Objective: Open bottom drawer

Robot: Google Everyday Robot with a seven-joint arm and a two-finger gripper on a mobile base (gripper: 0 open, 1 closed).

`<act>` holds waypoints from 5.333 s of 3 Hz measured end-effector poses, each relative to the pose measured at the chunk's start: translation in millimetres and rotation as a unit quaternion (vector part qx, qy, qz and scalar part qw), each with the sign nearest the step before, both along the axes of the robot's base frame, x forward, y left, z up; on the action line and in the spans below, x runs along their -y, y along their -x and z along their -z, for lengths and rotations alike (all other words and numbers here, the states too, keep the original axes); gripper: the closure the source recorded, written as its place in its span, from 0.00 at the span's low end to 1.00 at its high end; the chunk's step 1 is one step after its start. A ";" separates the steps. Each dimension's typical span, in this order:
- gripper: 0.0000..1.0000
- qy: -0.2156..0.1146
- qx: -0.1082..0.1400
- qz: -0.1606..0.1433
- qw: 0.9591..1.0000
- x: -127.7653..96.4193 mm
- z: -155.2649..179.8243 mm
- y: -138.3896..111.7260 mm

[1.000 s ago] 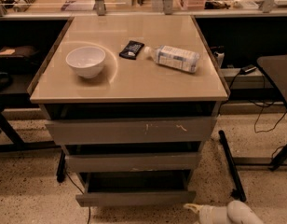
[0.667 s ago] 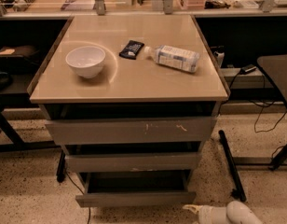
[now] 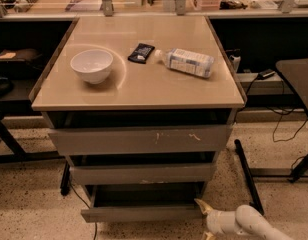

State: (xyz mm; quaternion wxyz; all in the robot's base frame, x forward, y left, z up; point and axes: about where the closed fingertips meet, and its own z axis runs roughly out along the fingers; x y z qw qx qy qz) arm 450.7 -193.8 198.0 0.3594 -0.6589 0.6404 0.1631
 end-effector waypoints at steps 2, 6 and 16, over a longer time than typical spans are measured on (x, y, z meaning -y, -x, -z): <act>0.00 0.003 -0.005 0.006 1.000 -0.2 8.5 -2.3; 0.19 0.025 -0.002 -0.002 1.000 -34.4 35.4 -53.2; 0.65 0.004 -0.037 0.001 0.999 10.5 39.9 39.8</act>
Offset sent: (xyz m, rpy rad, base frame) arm 0.0078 -0.0048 -0.0194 -0.0208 0.0212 -0.0371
